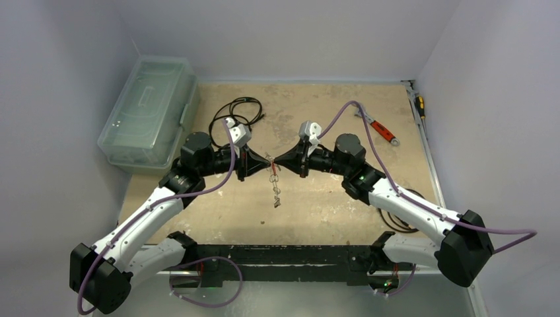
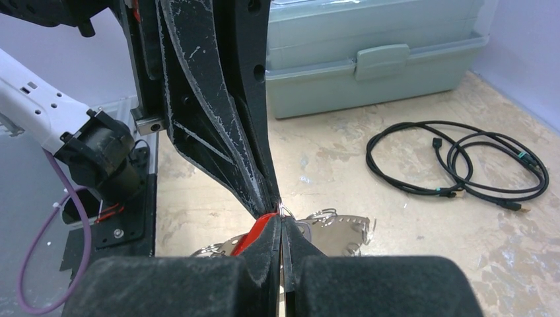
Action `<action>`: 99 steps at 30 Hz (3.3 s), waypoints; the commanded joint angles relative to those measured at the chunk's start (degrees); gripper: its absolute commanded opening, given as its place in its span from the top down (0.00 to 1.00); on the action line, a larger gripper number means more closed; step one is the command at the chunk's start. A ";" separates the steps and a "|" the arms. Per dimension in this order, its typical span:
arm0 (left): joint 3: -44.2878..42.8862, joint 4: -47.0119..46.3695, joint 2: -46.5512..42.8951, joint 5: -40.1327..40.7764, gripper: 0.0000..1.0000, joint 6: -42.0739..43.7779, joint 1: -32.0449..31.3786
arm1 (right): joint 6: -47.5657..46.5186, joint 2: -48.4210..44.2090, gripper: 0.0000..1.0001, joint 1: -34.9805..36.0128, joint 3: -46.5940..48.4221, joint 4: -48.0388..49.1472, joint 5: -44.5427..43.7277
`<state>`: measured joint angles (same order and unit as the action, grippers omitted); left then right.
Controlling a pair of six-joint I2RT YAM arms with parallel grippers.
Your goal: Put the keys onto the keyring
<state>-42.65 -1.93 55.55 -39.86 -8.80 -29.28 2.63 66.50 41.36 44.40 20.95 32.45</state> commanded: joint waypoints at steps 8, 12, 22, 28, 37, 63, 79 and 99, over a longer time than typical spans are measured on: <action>-2.43 -2.11 -1.48 -1.90 1.00 1.30 0.27 | 0.68 0.60 1.00 0.46 3.27 0.01 -2.63; -2.33 -2.11 -1.79 -1.80 1.00 1.48 0.27 | 0.70 0.67 1.00 0.47 3.32 -0.71 -3.60; -2.08 -2.11 -2.62 -1.45 1.00 1.63 0.32 | 0.70 0.39 1.00 0.55 3.32 -2.03 -4.90; -1.92 -2.17 -3.17 -1.09 1.00 1.71 0.27 | 0.70 0.55 1.00 0.56 3.41 -2.75 -5.16; -1.86 -2.24 -3.25 -1.25 1.00 1.74 0.27 | 0.79 1.04 1.00 0.52 3.84 -2.84 -3.37; -1.30 -3.92 -4.72 -4.04 1.00 1.33 0.27 | -2.28 -3.01 0.57 0.42 1.13 1.57 4.75; -1.04 -3.66 -5.34 -3.68 1.00 1.31 0.27 | -0.95 -1.69 0.57 0.37 -0.31 6.30 12.06; -0.62 -4.21 -6.40 -3.87 1.00 1.13 0.27 | -0.42 -0.91 0.59 0.06 -0.81 5.50 4.96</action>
<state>-42.65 -2.50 50.48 -43.11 -7.90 -28.99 1.58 65.34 41.56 43.46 25.21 38.96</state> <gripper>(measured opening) 0.013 0.418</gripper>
